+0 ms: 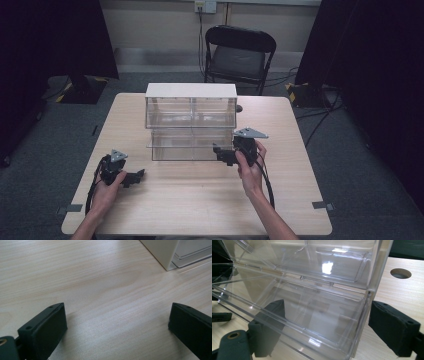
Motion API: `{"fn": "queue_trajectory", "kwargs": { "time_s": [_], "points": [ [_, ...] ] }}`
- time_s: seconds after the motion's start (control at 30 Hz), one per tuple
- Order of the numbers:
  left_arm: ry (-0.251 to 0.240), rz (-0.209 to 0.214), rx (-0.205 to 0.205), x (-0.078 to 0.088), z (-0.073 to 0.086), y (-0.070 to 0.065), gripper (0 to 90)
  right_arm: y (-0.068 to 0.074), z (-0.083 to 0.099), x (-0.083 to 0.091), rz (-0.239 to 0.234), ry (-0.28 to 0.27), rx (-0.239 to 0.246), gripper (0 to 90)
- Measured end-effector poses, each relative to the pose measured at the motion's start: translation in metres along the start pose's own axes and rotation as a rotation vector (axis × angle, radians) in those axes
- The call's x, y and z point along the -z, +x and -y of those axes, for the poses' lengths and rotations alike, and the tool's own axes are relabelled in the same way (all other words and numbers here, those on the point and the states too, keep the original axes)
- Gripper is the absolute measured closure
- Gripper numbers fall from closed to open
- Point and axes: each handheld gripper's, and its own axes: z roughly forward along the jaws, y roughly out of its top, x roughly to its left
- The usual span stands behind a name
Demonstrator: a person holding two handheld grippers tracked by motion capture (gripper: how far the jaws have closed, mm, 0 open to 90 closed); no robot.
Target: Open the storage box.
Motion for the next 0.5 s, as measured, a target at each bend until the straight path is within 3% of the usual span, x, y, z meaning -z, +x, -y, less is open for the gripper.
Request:
{"fn": "queue_trajectory", "kwargs": {
  "time_s": [0.5],
  "points": [
    [0.000, 0.001, -0.001, 0.0000, 0.0000, 0.0001, 1.3, -0.0007, -0.0076, 0.0037, -0.011, -0.043, 0.004, 13.5]
  ]
}}
